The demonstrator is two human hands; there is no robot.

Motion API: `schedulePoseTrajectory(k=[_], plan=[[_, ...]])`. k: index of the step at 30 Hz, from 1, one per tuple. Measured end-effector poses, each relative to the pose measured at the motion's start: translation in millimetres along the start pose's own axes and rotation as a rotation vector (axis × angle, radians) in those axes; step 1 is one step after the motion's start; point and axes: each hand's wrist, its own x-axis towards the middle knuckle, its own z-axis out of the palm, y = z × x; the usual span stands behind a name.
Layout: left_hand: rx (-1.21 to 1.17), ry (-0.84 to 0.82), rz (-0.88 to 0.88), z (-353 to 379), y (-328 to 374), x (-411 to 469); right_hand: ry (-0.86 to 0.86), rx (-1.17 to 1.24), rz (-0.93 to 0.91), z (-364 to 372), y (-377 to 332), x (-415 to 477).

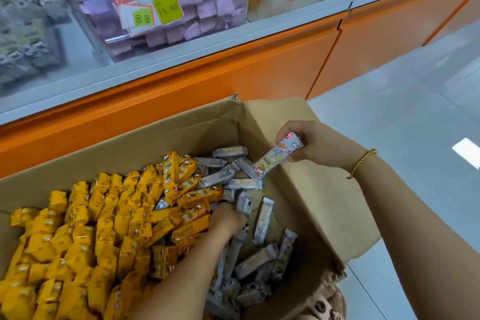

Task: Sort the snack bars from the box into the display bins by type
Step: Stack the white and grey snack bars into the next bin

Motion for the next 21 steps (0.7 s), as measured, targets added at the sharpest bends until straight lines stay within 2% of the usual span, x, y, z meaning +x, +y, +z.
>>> schedulePoseTrajectory(k=[2,4,7,9,12,16,18,21], plan=[[-0.468,-0.103,-0.005,-15.4,7.3,-12.5,-0.016,0.235,-0.024,-13.8,2.6,-8.6],[-0.864,-0.235,0.066,-37.3,18.9,-38.4,-0.031,0.450,-0.055,-23.0,1.0,-16.7],[-1.201,-0.365,0.252,-73.4,32.7,-79.3,-0.077,0.707,-0.072,-29.2,-11.3,-26.5],[-1.268,-0.408,0.350,-97.5,37.6,-106.2,-0.142,0.780,-0.093,-31.8,-23.4,-32.1],[-1.263,-0.434,0.448,-126.9,37.5,-144.1,-0.278,0.765,-0.144,-34.3,-44.7,-38.0],[-1.147,-0.350,0.520,-162.7,25.2,-190.1,-0.490,0.692,-0.214,-39.5,-83.3,-47.8],[-1.080,-0.299,0.549,-179.8,17.0,-212.7,-0.515,0.590,-0.214,-39.0,-107.3,-52.0],[-1.004,-0.260,0.576,-202.1,5.4,-242.2,-0.448,0.465,-0.218,-31.1,-148.3,-53.8]])
